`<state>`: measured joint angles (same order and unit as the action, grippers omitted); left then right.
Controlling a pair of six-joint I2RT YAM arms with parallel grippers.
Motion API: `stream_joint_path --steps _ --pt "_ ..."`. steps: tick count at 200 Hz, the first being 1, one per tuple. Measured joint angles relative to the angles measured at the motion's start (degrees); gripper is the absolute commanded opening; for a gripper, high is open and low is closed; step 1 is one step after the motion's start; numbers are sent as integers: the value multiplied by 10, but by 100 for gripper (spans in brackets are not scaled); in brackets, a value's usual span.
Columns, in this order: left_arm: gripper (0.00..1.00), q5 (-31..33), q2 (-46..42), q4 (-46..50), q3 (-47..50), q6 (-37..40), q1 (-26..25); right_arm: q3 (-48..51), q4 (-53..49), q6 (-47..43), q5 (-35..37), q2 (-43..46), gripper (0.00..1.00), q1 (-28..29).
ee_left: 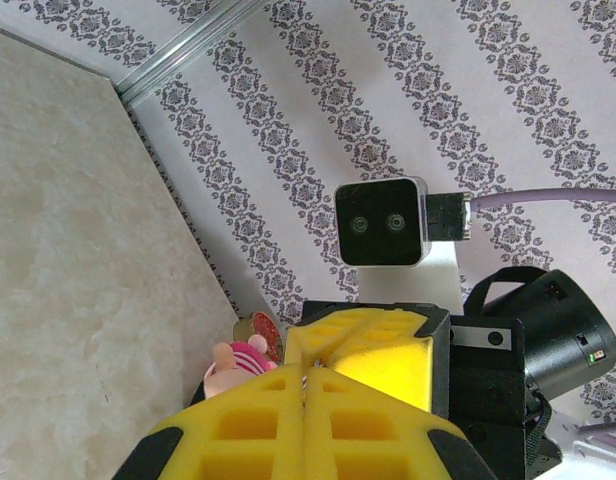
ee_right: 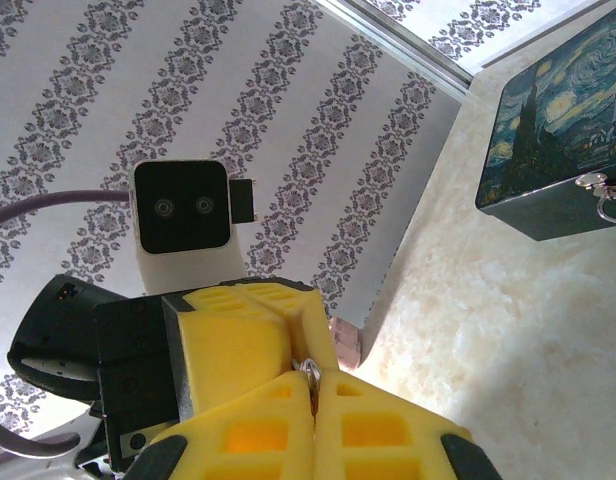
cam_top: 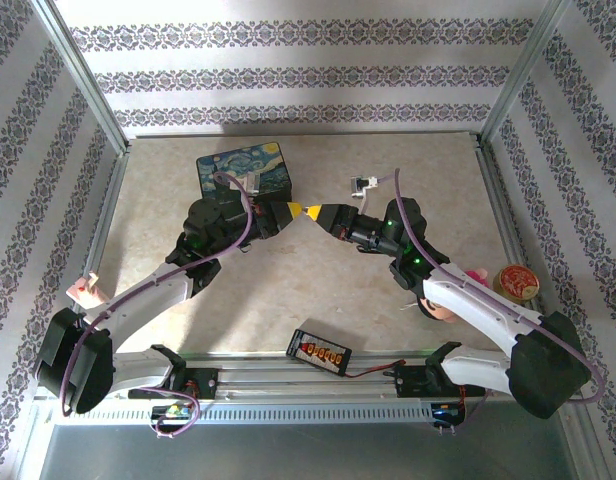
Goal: Unlock a padlock with a key
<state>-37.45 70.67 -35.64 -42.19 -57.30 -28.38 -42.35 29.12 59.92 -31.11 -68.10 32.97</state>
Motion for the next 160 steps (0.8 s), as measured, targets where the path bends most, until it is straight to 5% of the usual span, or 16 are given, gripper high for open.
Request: stream_joint_path --steps 27,46,73,120,160 --pt "0 -1 1 0 0 0 2 1 3 0 1 -3 0 0" --pt "0 -11 2 4 -1 7 3 3 2 -2 2 -5 35 0" --pt "0 -21 -6 97 -30 64 5 12 -15 -21 15 -4 59 0" --pt "0 -5 -31 453 -216 279 9 36 -36 -62 33 16 60 0" --pt "0 -45 -38 596 -260 392 10 44 -7 -111 -4 27 62 3"
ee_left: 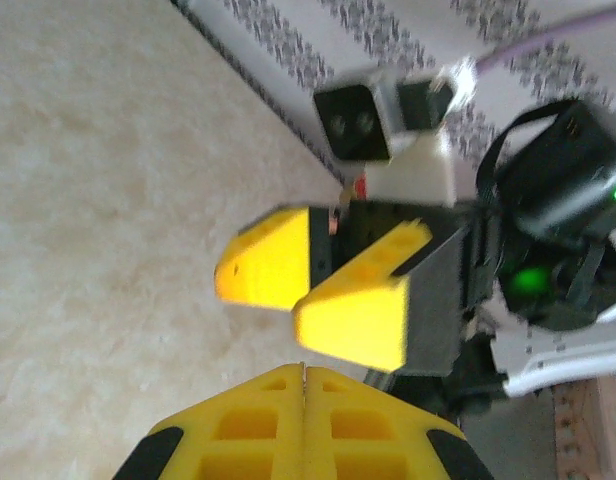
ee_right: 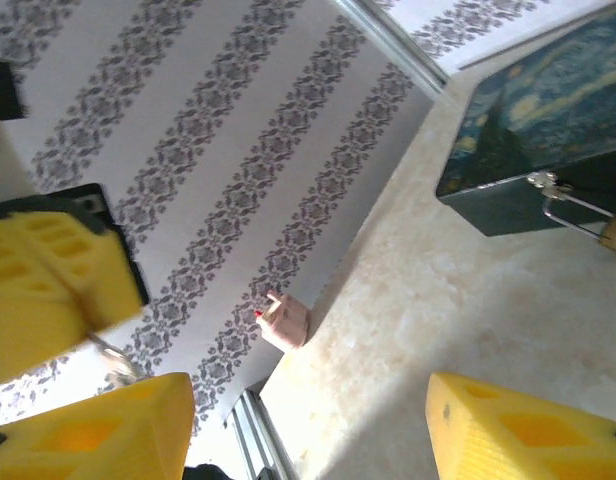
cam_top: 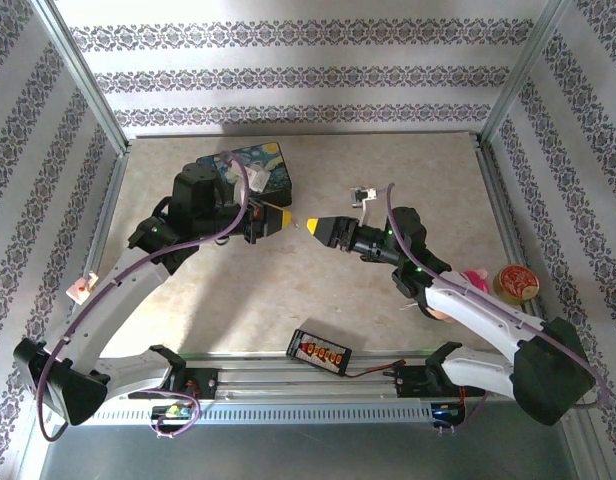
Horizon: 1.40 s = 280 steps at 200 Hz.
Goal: Unlock a padlock with a key
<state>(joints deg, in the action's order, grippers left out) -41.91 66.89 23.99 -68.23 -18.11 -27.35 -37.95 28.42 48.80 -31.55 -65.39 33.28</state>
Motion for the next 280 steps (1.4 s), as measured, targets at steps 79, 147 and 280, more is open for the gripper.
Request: stream_joint_path --steps 79,147,280 --pt "0 -61 -5 52 0 59 0 -8 23 -74 -86 22 51 39" --pt "0 -76 -10 44 0 58 0 -27 27 -91 -112 -5 38 56" --pt "0 -99 -9 -5 5 26 5 -27 31 -98 -114 1 11 56"
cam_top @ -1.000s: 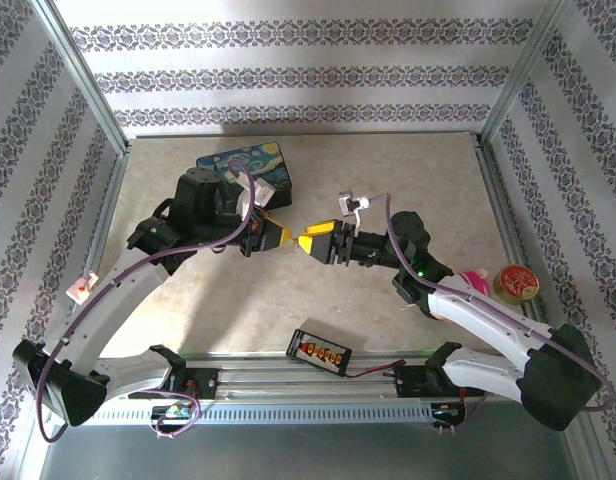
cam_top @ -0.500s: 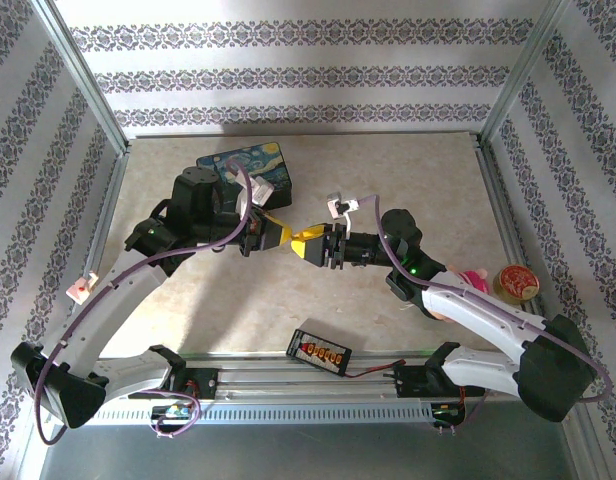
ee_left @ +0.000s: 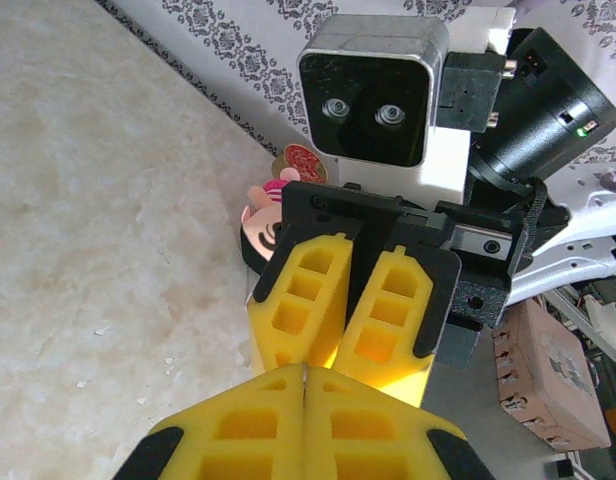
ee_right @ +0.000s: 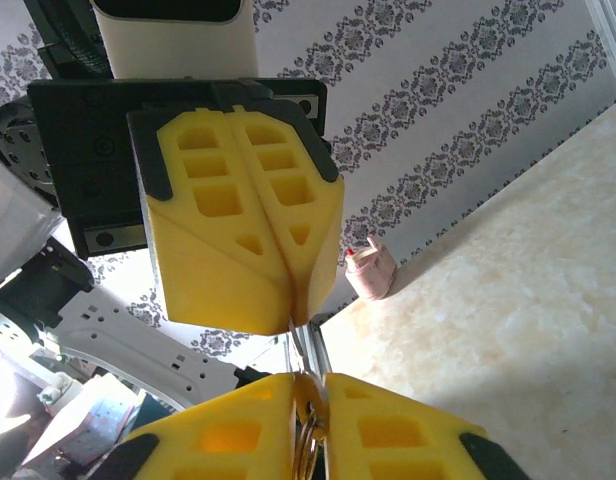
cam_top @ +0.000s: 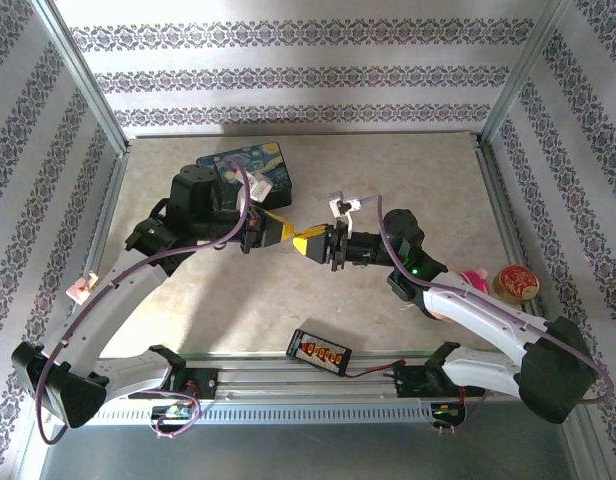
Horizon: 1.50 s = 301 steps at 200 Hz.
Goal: Unlock a padlock with a key
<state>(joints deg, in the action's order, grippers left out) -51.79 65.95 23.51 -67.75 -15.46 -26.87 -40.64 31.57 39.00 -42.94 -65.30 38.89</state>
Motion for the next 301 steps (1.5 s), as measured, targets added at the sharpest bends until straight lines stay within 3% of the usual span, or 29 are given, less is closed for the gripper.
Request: stream_joint_path --steps 37,153,213,229,236,273,301 --pt "0 -7 0 -2 4 -2 7 0 0 0 0 0 0 0" --pt "0 -92 3 -96 44 -61 33 20 6 18 11 39 0 0" --pt "0 -67 6 -128 59 -87 48 30 38 32 4 67 0 0" --pt "21 -43 7 -128 65 -93 50 30 39 31 14 73 0 0" --pt "26 -30 6 -129 67 -99 50 30 35 30 25 74 0 0" --pt "67 70 -31 -149 105 -141 51 30 -40 52 130 73 0 -23" --pt "77 180 -77 -154 133 -166 51 33 -105 93 209 67 0 -49"
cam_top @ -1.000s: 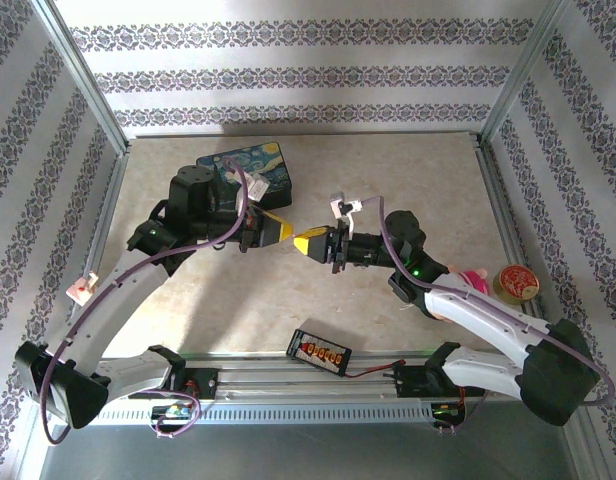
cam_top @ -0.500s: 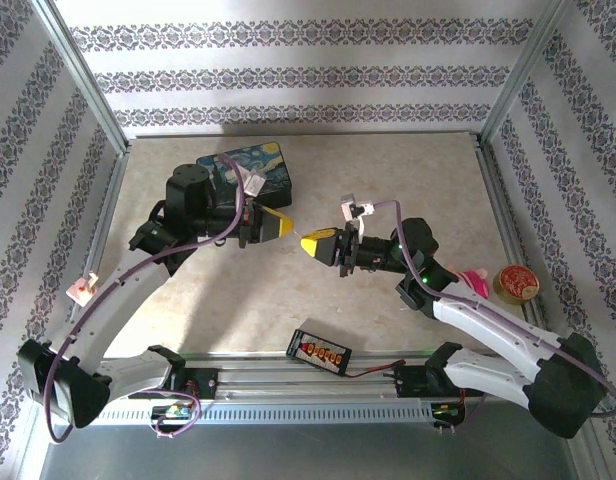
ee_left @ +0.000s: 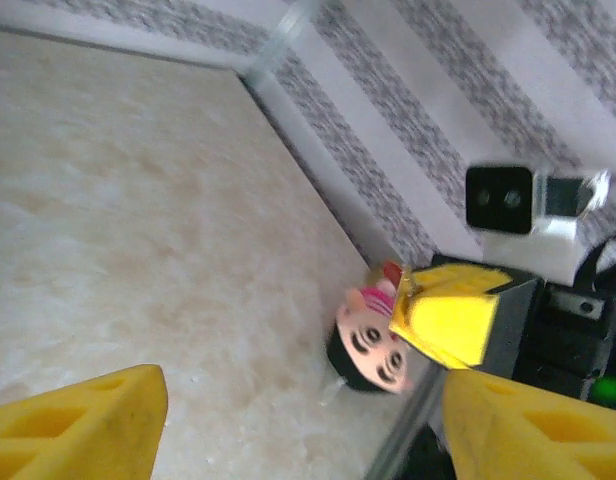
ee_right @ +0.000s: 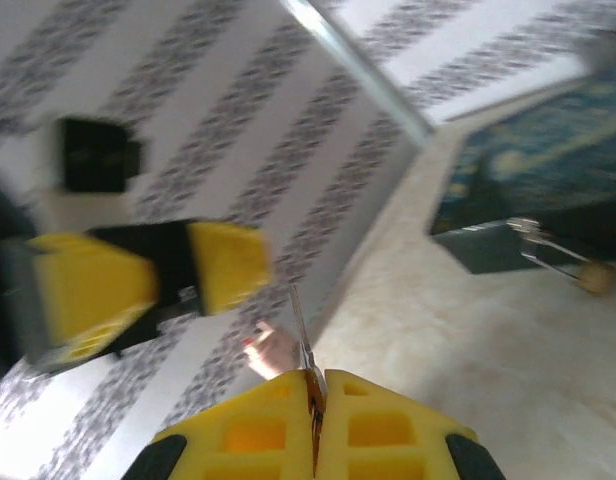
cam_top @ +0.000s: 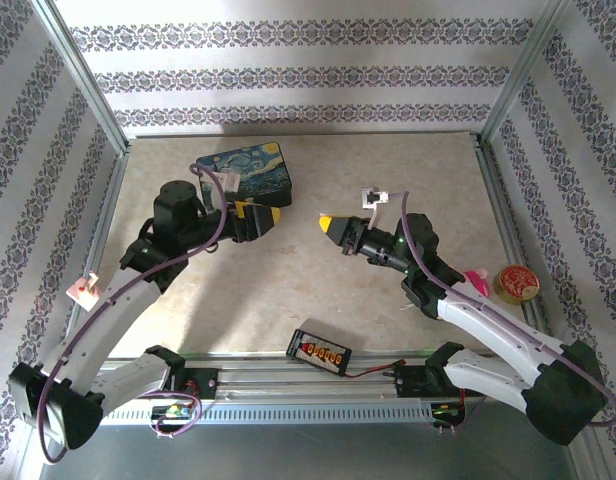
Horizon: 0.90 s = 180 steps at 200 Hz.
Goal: Unlock a padlock with a key
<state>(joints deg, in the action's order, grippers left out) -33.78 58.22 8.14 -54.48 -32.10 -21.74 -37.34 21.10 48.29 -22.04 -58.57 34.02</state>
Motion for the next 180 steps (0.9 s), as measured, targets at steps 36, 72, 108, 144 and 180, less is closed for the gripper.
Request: stream_joint_path --steps 36,72,108,144,180 --pt "80 141 -21 -12 64 -68 0 3 -65 38 54 -28 0 -9" --pt "89 266 26 -9 104 -159 -11 4 -92 57 70 -62 0 -9" --pt "89 336 110 -13 103 -197 -42 4 -102 60 72 -108 0 -9" --pt "93 373 215 -38 98 -213 -64 2 -106 60 62 -178 0 -13" --pt "94 427 307 -48 63 -212 -64 -10 -113 60 50 -230 0 -13"
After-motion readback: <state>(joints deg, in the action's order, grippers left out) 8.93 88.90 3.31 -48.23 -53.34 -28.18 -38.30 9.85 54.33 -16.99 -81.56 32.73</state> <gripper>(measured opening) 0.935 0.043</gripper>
